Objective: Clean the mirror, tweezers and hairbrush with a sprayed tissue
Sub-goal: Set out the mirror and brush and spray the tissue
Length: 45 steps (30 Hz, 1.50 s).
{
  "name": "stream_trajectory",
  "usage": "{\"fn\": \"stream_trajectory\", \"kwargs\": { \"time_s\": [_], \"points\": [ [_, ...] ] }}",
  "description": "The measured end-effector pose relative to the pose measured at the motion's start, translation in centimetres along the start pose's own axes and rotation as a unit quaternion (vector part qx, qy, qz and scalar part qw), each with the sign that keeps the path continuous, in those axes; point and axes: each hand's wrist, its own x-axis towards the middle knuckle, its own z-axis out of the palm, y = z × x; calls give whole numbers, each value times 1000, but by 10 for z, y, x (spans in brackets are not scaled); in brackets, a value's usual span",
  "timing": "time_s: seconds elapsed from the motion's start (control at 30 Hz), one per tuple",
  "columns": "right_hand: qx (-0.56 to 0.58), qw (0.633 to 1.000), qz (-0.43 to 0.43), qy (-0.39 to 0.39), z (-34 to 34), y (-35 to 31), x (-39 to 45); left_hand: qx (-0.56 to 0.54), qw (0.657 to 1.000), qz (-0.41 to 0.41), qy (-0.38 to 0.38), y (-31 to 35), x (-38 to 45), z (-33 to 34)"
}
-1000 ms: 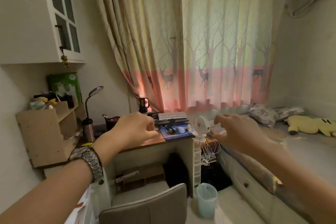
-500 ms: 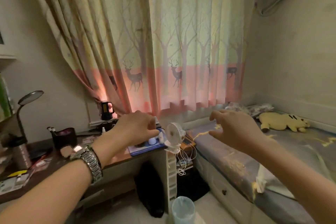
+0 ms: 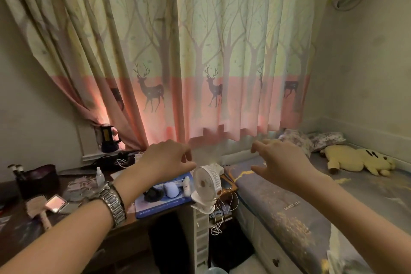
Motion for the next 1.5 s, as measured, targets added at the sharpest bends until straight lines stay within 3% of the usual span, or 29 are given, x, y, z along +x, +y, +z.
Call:
{"fn": "stream_trajectory", "kwargs": {
  "time_s": [0.2, 0.57, 0.83, 0.97, 1.27, 1.5],
  "points": [
    [40, 999, -18, -10, 63, 23, 72, 22, 999, -44, -9, -27, 54, 33],
    [105, 985, -139, 12, 146, 58, 227, 30, 980, -196, 1, -68, 151, 63],
    [158, 951, -266, 8, 195, -17, 309, 65, 948, -312, -17, -138, 139, 58],
    [174, 936, -307, 2, 220, -67, 343, 77, 941, -329, -14, -187, 138, 60],
    [197, 924, -327, 2, 260, -163, 427, 65, 937, -343, -35, -308, 156, 74],
    [205, 919, -335, -26, 295, -197, 476, 44, 936, -347, -43, -376, 185, 99]
  ]
}}
